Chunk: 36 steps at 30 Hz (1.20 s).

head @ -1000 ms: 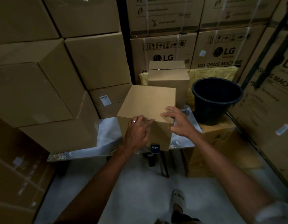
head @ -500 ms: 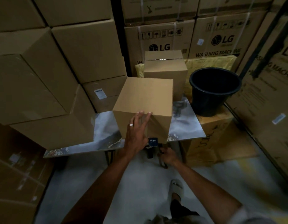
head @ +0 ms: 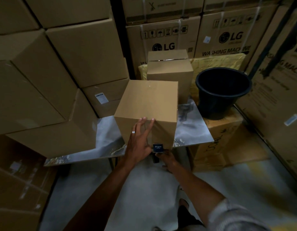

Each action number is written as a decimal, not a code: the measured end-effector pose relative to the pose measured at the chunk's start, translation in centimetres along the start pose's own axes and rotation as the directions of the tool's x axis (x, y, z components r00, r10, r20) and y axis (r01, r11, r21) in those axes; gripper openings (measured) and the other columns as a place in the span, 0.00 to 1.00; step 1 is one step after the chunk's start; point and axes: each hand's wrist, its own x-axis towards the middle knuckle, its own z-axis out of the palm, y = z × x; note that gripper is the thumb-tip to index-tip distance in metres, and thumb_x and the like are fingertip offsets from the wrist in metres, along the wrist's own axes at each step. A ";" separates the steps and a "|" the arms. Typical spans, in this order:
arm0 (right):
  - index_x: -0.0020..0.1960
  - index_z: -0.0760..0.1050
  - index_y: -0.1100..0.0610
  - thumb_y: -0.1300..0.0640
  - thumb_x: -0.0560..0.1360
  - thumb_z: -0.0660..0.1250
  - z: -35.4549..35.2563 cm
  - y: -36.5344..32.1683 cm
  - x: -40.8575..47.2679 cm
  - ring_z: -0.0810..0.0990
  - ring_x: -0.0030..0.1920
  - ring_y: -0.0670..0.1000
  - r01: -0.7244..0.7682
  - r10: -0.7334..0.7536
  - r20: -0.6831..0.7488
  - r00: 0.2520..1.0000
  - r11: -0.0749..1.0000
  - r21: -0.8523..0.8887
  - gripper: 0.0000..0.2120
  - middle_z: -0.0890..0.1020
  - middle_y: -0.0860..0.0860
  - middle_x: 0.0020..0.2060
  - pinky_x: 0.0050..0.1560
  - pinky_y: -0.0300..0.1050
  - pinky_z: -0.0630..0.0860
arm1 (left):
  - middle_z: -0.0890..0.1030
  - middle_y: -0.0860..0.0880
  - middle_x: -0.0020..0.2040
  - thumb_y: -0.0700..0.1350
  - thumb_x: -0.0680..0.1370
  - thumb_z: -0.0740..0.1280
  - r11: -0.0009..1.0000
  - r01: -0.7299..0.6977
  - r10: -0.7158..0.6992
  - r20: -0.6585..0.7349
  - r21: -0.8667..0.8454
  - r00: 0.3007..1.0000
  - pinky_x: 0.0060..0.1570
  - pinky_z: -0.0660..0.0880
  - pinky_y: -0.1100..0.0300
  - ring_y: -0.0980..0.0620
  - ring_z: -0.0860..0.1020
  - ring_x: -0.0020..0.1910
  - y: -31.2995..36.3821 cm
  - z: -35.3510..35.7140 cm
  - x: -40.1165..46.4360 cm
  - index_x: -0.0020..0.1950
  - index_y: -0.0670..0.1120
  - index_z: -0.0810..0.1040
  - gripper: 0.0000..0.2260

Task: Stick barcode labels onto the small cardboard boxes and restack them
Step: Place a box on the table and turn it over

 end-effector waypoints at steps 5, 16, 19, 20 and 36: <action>0.69 0.74 0.60 0.55 0.76 0.74 0.6 0.6 1.2 0.77 0.65 0.61 0.028 -0.029 -0.100 0.995 1.000 -0.008 0.24 0.79 0.58 0.65 0.67 0.59 0.74 | 0.52 0.44 0.82 0.40 0.64 0.74 0.999 0.030 -0.030 0.025 0.030 0.999 0.74 0.64 0.38 0.43 0.49 0.81 0.1 0.2 0.0 0.84 0.55 0.52 0.52; 0.42 0.79 0.54 0.56 0.77 0.73 -0.7 2.0 -1.7 0.74 0.28 0.43 0.035 -0.035 0.005 0.999 0.998 0.061 0.06 0.79 0.52 0.35 0.33 0.37 0.70 | 0.53 0.44 0.82 0.36 0.62 0.74 1.000 0.005 -0.005 -0.012 0.030 1.000 0.72 0.66 0.38 0.42 0.50 0.82 -0.2 0.8 -0.1 0.84 0.55 0.53 0.53; 0.45 0.79 0.55 0.56 0.77 0.73 -0.9 1.9 -2.1 0.74 0.25 0.41 0.023 -0.023 0.002 1.000 0.994 0.110 0.05 0.79 0.49 0.31 0.30 0.36 0.70 | 0.55 0.45 0.81 0.35 0.62 0.74 0.999 -0.020 0.021 -0.029 0.034 0.999 0.72 0.67 0.39 0.42 0.52 0.81 -0.8 1.0 0.0 0.83 0.56 0.53 0.54; 0.46 0.80 0.56 0.56 0.77 0.73 -1.1 1.8 -2.3 0.76 0.26 0.41 0.019 -0.019 -0.002 1.000 0.992 0.128 0.04 0.80 0.50 0.32 0.30 0.36 0.72 | 0.55 0.45 0.81 0.34 0.62 0.73 0.999 -0.024 0.025 -0.034 0.032 0.999 0.72 0.67 0.41 0.42 0.52 0.81 -0.9 1.0 0.0 0.83 0.56 0.54 0.54; 0.37 0.78 0.59 0.60 0.77 0.73 -3.5 2.6 -5.9 0.75 0.25 0.45 -0.052 0.052 -0.001 0.999 0.994 0.091 0.11 0.79 0.52 0.27 0.27 0.36 0.72 | 0.54 0.42 0.81 0.35 0.65 0.76 0.997 0.008 -0.004 -0.045 0.081 0.999 0.72 0.65 0.39 0.39 0.52 0.81 -0.1 1.5 0.0 0.84 0.55 0.52 0.53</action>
